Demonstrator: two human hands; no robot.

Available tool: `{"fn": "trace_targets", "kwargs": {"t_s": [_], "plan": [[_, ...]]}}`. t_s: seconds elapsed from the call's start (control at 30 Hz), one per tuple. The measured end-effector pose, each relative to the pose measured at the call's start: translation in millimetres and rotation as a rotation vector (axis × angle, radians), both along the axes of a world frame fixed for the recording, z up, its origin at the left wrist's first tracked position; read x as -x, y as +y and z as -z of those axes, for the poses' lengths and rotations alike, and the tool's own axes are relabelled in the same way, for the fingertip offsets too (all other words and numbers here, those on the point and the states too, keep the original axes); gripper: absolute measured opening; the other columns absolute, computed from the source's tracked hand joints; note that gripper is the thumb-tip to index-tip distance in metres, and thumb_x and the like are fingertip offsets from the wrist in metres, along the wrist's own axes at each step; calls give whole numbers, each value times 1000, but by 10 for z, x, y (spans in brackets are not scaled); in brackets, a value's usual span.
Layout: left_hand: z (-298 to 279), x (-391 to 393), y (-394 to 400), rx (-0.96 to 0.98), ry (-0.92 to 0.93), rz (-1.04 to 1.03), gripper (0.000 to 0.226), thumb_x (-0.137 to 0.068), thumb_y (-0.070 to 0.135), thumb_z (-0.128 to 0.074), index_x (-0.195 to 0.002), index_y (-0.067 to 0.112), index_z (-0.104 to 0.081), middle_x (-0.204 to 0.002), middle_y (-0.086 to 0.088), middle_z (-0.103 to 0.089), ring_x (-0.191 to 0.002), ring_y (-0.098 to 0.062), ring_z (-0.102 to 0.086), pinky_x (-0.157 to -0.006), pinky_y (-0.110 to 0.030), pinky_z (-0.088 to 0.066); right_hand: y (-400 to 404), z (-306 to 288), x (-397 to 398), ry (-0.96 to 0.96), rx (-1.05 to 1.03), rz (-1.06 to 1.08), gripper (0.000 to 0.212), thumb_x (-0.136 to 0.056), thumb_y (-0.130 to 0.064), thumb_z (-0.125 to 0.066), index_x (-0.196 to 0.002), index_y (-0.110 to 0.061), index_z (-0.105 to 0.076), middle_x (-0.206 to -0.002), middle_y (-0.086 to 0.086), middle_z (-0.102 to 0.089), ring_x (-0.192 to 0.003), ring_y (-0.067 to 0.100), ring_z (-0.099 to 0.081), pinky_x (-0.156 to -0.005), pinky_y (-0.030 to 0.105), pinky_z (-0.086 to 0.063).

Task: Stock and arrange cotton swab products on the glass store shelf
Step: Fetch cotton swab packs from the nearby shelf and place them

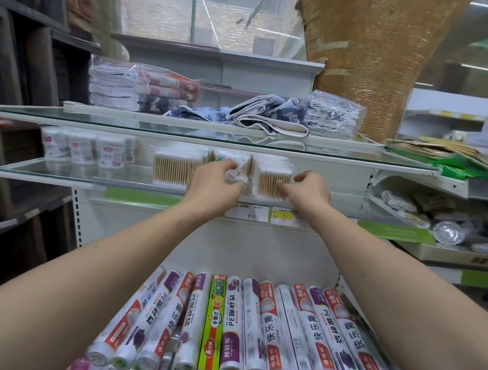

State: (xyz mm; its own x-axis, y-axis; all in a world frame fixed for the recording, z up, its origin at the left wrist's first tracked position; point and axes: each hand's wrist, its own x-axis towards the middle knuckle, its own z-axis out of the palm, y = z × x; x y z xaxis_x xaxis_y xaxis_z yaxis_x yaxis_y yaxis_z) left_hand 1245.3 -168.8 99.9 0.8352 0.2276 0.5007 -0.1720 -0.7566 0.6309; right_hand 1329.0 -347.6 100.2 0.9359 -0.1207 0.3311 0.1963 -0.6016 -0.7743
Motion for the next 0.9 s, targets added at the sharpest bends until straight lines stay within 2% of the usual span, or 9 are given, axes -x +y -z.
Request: {"fn": "trace_targets", "kwargs": {"t_s": [0.17, 0.27, 0.37, 0.43, 0.47, 0.53, 0.6, 0.7, 0.9], "plan": [[-22, -58, 92, -13, -16, -50, 51, -92, 27, -66, -143, 23, -57, -144, -3, -59, -131, -27, -53, -108, -34, -39, 22, -29, -91, 11, -26, -32, 44, -87, -37, -75, -108, -1, -62, -103, 14, -64, -94, 31, -61, -86, 42, -51], [-5, -114, 89, -31, -12, -58, 52, -94, 26, -65, -144, 22, -55, -145, -2, -57, -125, -25, -57, -105, -32, -41, 18, -41, -144, 11, -15, -47, 39, -87, -36, -75, -107, -3, -64, -105, 15, -66, -92, 28, -59, -84, 41, -50], [9, -186, 63, -30, -3, -55, 52, -93, 27, -65, -144, 21, -55, -145, -3, -58, -125, -25, -57, -104, -33, -42, -6, -30, -177, 10, -15, -67, 51, -86, -41, -74, -124, -10, -60, -120, 7, -64, -103, 26, -57, -75, 31, -45], [17, -216, 30, -29, -7, -39, 53, -92, 26, -66, -143, 20, -56, -145, -3, -57, -127, -25, -55, -104, -32, -41, -40, -26, -134, -20, 19, -51, 57, -88, -44, -70, -134, -13, -55, -127, 5, -61, -100, 24, -54, -62, 27, -42], [16, -227, 12, -38, -18, -32, 53, -91, 26, -65, -143, 19, -57, -145, -2, -58, -129, -24, -54, -104, -30, -40, -68, -22, -112, -45, 50, -39, 59, -89, -44, -67, -138, -14, -52, -130, 5, -60, -100, 24, -54, -62, 28, -43], [33, -238, -38, -42, -38, -8, 51, -92, 23, -64, -142, 18, -58, -145, -2, -58, -130, -22, -54, -101, -25, -36, -125, 4, -82, -96, 120, -10, 62, -90, -46, -63, -143, -17, -49, -136, 7, -58, -114, 29, -56, -83, 35, -49], [62, -234, -115, -53, -56, 26, 49, -92, 22, -62, -141, 17, -58, -143, -3, -59, -131, -23, -53, -105, -28, -37, -193, 31, -24, -115, 172, 28, 66, -88, -51, -61, -144, -19, -49, -140, 8, -57, -127, 32, -52, -101, 41, -45], [131, -251, -268, -134, -105, 83, 47, -91, 24, -63, -138, 14, -61, -138, -7, -62, -131, -26, -53, -110, -38, -39, -340, 69, 90, -109, 203, 61, 68, -85, -53, -63, -144, -20, -50, -138, 8, -59, -130, 32, -50, -105, 45, -45], [306, -302, -756, -216, -208, 208, 43, -89, 21, -67, -130, 8, -65, -131, -12, -65, -125, -33, -54, -107, -36, -37, -813, 226, 326, -109, 313, 188, 66, -83, -54, -65, -140, -23, -54, -137, 8, -60, -130, 33, -51, -106, 44, -44]]}}
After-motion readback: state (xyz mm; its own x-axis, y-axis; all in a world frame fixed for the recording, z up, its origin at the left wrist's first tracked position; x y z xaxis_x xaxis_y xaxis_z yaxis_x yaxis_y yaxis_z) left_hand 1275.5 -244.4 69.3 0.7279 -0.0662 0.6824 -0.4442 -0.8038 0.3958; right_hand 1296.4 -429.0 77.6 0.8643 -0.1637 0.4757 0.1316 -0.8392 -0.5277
